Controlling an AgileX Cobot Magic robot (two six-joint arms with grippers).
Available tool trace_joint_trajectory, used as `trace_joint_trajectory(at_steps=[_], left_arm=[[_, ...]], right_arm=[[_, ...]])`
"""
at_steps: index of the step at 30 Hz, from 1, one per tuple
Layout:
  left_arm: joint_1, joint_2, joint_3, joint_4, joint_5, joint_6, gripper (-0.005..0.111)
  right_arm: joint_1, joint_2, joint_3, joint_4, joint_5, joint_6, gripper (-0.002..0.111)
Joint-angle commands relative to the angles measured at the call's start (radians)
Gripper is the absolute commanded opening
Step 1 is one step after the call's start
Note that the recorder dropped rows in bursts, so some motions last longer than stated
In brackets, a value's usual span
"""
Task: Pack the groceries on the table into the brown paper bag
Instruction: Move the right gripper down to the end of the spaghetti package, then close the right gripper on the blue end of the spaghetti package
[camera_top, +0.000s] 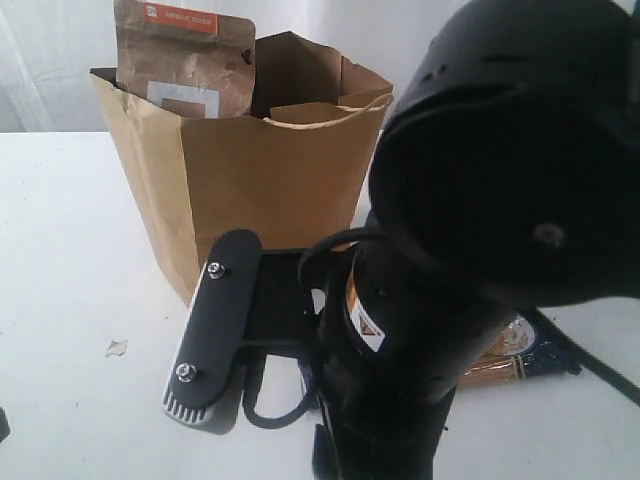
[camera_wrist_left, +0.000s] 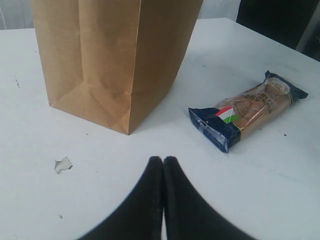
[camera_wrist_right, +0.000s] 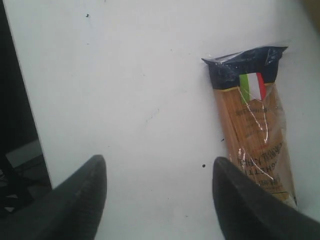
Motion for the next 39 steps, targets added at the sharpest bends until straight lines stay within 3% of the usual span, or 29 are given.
trace_joint_trajectory(at_steps=[1, 9, 17, 26, 39], left_arm=[[-0.005, -0.005, 0.002, -0.006, -0.004, 0.001, 0.000], [-0.005, -0.005, 0.002, -0.006, -0.004, 0.001, 0.000], [-0.005, -0.005, 0.002, -0.006, -0.004, 0.001, 0.000], [-0.005, -0.005, 0.002, -0.006, -0.004, 0.001, 0.000], [-0.005, -0.005, 0.002, -0.006, -0.004, 0.001, 0.000]], right_arm=[[0.001, -0.001, 0.024, 0.005, -0.008, 0.023, 0.058], [0.001, 0.009, 0.119, -0.023, -0.067, 0.014, 0.059], [-0.001, 0.009, 0.128, -0.100, -0.195, -0.011, 0.071], [-0.145, 0.009, 0.246, -0.060, -0.358, -0.089, 0.071], [-0.221, 0.133, 0.303, -0.060, -0.563, -0.246, 0.071]])
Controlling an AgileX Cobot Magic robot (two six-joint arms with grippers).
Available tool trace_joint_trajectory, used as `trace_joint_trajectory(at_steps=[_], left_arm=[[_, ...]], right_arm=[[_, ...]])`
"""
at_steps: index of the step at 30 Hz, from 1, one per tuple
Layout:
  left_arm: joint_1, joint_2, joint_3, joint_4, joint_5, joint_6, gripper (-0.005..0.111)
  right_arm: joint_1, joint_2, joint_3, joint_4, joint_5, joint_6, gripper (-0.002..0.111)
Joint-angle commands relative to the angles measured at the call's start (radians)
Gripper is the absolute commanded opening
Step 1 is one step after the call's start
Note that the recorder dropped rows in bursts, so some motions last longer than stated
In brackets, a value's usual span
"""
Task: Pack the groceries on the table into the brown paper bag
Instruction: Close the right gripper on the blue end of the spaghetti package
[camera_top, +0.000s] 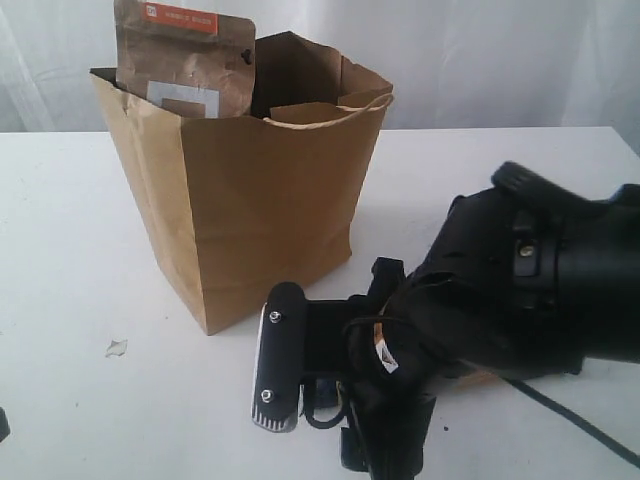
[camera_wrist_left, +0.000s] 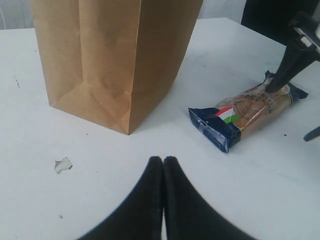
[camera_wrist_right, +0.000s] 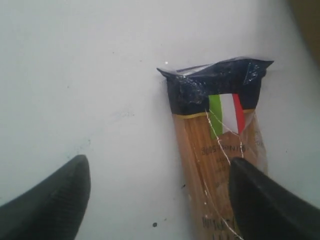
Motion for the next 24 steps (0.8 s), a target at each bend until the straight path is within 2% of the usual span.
trace_joint_trajectory(at_steps=[1, 9, 24], left_arm=[[-0.005, -0.005, 0.002, -0.006, -0.004, 0.001, 0.000], [-0.005, -0.005, 0.002, -0.006, -0.004, 0.001, 0.000], [-0.005, -0.005, 0.002, -0.006, -0.004, 0.001, 0.000]], right_arm=[[-0.047, 0.053, 0.003, -0.001, -0.049, -0.070, 0.071], [-0.105, 0.110, 0.001, -0.007, -0.151, -0.156, 0.079], [-0.153, 0.256, -0.002, -0.039, -0.295, -0.207, 0.079]])
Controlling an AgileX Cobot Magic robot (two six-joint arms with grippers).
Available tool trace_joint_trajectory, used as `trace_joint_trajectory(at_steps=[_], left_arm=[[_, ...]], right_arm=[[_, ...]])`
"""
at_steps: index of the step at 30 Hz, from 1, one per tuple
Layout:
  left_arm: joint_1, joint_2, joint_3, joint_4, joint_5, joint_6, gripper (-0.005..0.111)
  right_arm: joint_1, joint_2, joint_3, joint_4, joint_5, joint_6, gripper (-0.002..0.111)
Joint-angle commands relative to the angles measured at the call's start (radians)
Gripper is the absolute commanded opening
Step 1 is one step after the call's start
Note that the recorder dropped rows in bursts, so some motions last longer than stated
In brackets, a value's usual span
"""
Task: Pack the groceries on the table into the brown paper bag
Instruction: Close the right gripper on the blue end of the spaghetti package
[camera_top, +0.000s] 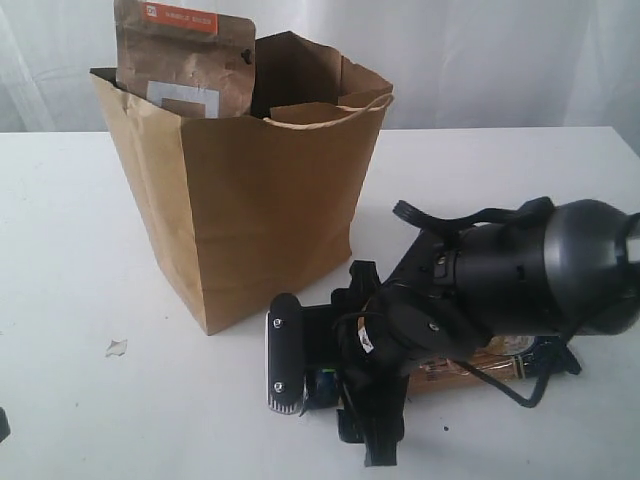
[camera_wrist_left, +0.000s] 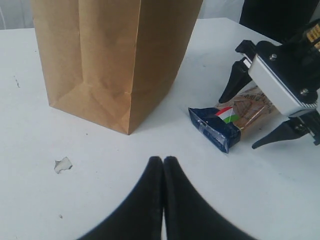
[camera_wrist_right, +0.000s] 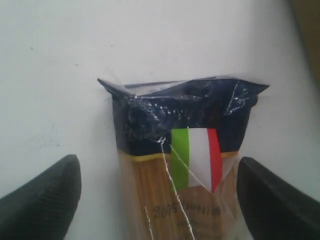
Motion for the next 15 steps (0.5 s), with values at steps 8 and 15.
trace_joint_trajectory(at_steps=[8, 15], left_arm=[[-0.005, -0.005, 0.002, -0.006, -0.004, 0.001, 0.000], [-0.005, -0.005, 0.002, -0.006, -0.004, 0.001, 0.000]], right_arm=[[-0.038, 0.086, -0.011, -0.062, -0.062, -0.035, 0.075], [-0.046, 0.096, -0.024, 0.014, 0.003, 0.204, 0.022]])
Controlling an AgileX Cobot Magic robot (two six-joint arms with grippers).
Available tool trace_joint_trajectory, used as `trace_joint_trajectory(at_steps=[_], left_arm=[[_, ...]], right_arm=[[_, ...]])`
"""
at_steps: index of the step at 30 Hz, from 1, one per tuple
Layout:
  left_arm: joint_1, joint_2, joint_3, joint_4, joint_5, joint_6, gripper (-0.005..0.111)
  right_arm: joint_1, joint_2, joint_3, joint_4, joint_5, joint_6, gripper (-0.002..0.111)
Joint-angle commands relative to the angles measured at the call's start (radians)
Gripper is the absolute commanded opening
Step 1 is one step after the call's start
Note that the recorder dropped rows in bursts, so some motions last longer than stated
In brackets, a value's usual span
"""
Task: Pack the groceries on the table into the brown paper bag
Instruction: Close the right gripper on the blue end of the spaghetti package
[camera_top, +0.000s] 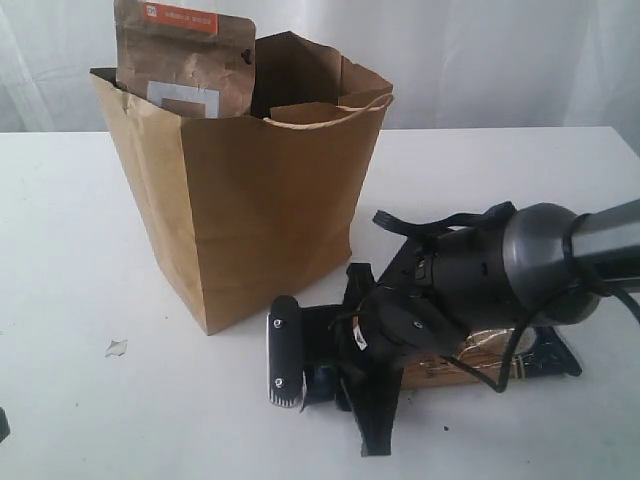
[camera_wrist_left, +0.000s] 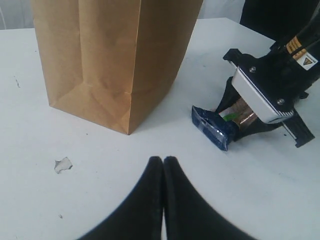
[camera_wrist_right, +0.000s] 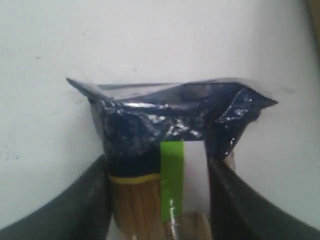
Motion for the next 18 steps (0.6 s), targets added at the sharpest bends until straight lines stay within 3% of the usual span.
trace_joint_trajectory(at_steps=[1, 4, 12, 18], left_arm=[[-0.005, -0.005, 0.002, -0.006, -0.004, 0.001, 0.000], [-0.005, -0.005, 0.002, -0.006, -0.004, 0.001, 0.000], [-0.005, -0.005, 0.002, -0.006, -0.004, 0.001, 0.000], [-0.005, -0.005, 0.002, -0.006, -0.004, 0.001, 0.000]], right_arm=[[-0.019, 0.013, 0.001, 0.063, 0.049, 0.264, 0.016], [-0.040, 0.013, 0.005, 0.115, 0.054, 0.507, 0.000], [-0.103, -0.027, 0.020, 0.120, 0.088, 0.931, 0.000], [-0.209, -0.063, 0.068, 0.116, 0.083, 1.039, 0.000]])
